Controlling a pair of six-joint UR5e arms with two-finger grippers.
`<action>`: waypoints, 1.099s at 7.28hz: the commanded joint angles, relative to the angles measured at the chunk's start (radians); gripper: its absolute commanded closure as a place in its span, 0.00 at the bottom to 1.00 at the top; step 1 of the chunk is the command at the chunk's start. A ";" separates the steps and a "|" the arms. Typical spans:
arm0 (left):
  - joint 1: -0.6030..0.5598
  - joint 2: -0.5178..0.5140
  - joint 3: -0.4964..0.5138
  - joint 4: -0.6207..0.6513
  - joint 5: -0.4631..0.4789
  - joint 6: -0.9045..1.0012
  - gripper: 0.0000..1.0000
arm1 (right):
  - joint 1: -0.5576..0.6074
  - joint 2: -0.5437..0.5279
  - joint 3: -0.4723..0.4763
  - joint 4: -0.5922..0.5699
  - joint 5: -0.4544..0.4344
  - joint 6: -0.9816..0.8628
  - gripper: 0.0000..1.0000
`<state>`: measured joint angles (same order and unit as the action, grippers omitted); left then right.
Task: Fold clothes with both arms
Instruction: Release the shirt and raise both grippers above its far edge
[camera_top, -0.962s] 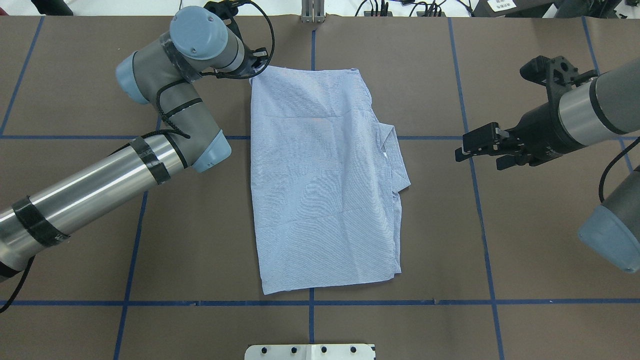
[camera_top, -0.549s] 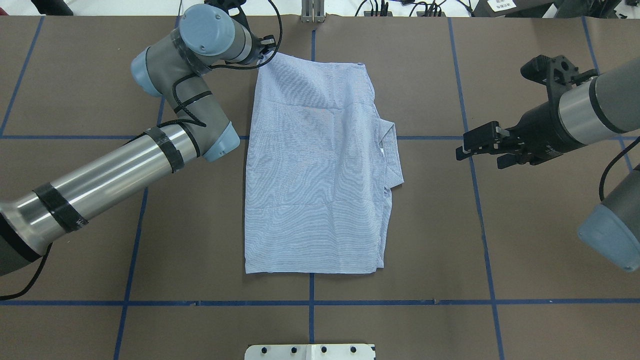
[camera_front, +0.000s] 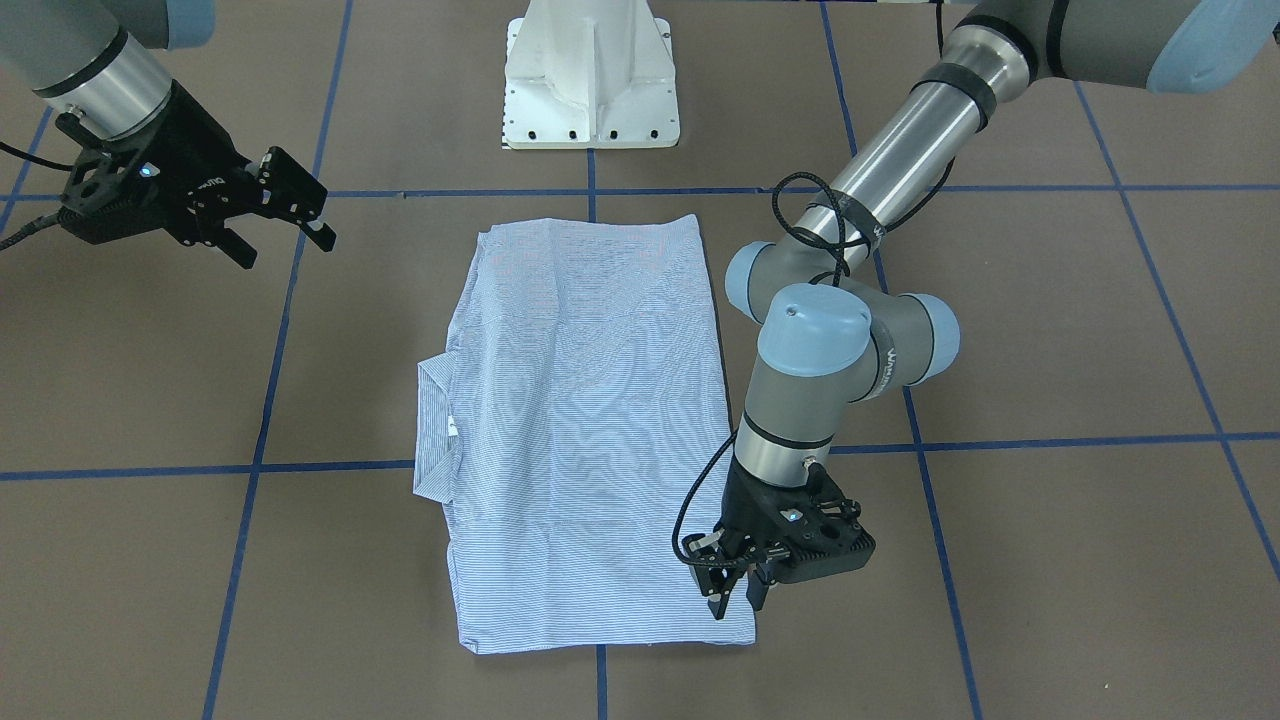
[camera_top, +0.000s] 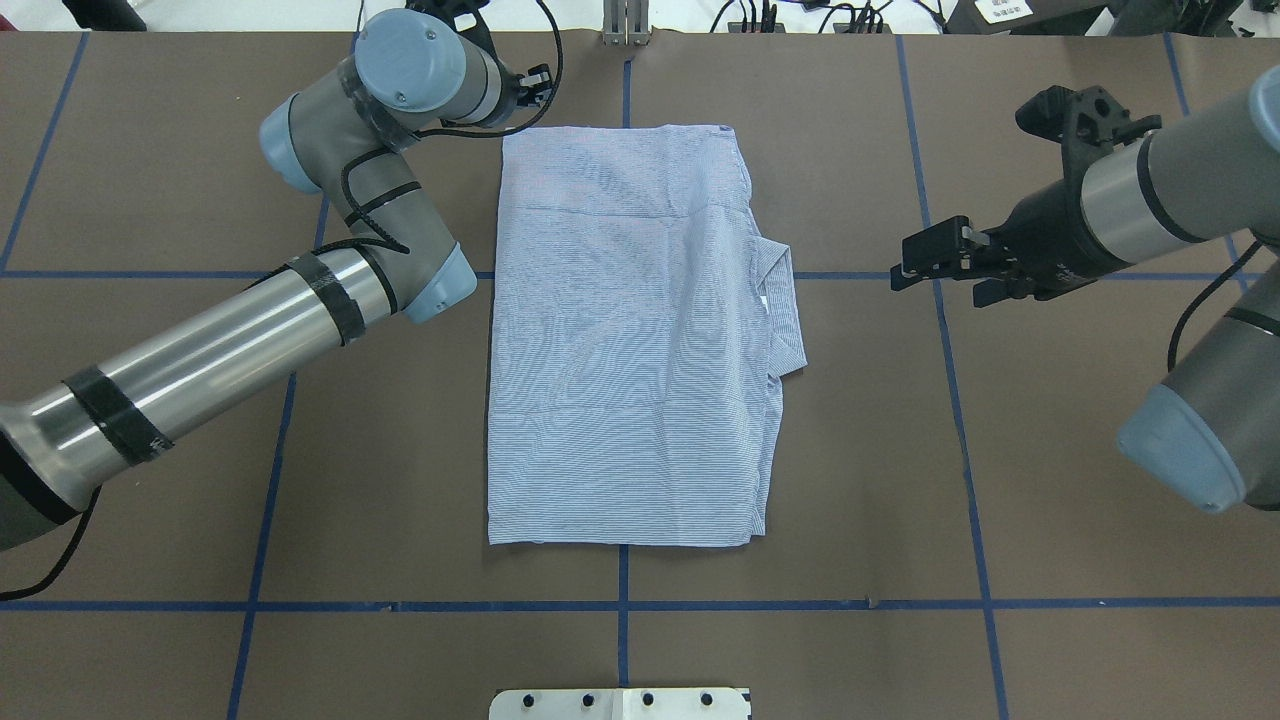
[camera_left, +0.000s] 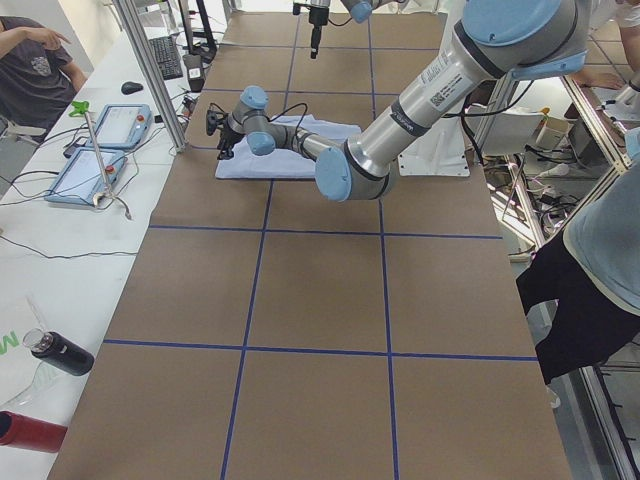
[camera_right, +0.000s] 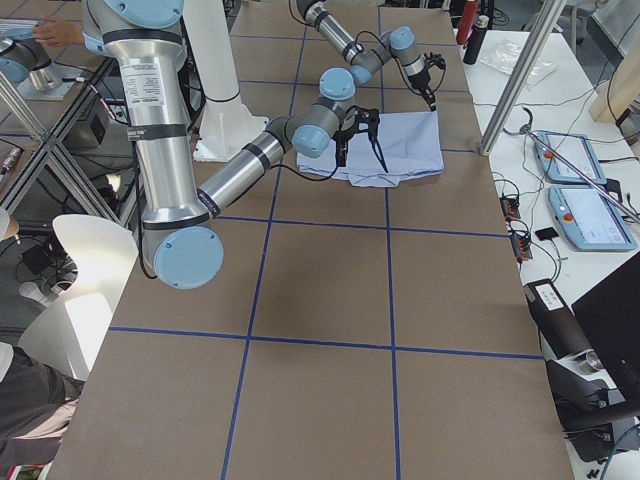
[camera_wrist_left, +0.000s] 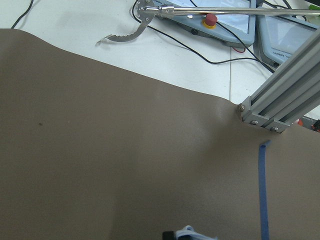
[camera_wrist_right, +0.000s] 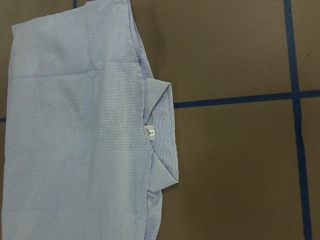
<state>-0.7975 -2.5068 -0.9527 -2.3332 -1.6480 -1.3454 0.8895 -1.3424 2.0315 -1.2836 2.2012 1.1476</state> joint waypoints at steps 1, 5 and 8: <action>-0.003 0.107 -0.174 0.011 -0.016 0.002 0.00 | -0.001 0.046 -0.059 0.001 -0.011 -0.002 0.00; -0.003 0.289 -0.498 0.137 -0.107 0.003 0.00 | -0.055 0.164 -0.195 -0.002 -0.098 0.001 0.00; 0.004 0.392 -0.741 0.241 -0.180 0.000 0.00 | -0.145 0.163 -0.200 -0.002 -0.164 0.017 0.00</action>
<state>-0.7960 -2.1790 -1.5803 -2.1295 -1.7749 -1.3428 0.7812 -1.1792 1.8297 -1.2861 2.0498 1.1523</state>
